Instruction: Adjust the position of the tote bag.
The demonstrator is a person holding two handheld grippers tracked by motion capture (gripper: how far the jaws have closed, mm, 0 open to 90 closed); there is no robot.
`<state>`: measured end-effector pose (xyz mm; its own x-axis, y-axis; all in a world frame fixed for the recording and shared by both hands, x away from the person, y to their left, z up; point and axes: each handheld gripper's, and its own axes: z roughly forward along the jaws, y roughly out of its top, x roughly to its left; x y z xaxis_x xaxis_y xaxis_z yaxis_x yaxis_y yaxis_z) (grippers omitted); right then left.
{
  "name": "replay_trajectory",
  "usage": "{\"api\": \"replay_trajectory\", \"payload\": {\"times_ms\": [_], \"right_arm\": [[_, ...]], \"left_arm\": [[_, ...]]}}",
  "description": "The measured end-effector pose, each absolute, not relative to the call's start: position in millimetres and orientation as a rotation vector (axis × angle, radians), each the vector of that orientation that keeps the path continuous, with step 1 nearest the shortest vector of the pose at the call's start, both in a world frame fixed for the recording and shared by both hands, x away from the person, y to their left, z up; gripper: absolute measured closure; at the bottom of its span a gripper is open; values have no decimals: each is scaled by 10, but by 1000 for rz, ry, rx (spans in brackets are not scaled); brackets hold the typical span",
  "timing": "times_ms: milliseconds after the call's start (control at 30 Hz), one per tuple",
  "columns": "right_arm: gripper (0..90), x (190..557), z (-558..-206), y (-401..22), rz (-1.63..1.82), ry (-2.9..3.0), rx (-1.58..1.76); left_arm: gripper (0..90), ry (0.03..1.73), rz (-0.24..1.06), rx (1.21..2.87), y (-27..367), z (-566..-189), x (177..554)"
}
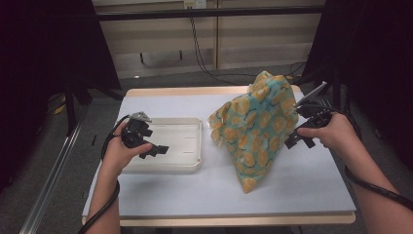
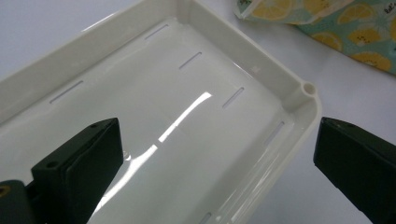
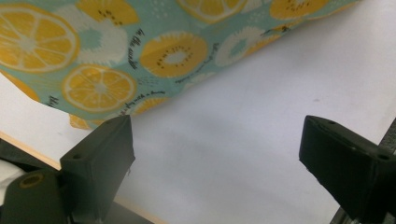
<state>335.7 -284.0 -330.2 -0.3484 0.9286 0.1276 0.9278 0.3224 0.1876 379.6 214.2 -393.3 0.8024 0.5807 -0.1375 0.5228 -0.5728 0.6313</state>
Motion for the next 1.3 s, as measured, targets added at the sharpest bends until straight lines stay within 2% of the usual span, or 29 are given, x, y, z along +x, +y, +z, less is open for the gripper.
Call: {"api": "replay_trajectory", "payload": {"times_ms": [367,700,1300], "right_arm": [[100,3453,-3134,-2762,320,2543,1770],[90,3559,-2707,-2769,363,2469,1817],[88,3780,-2332,-2604,369,2421,1872]], "left_arm": [[16,827,116,2306,2111,-3937,3718],[17,857,119,2305,2117,-3979,3701],[18,848,94,2316,2098,-4004,3746]]}}
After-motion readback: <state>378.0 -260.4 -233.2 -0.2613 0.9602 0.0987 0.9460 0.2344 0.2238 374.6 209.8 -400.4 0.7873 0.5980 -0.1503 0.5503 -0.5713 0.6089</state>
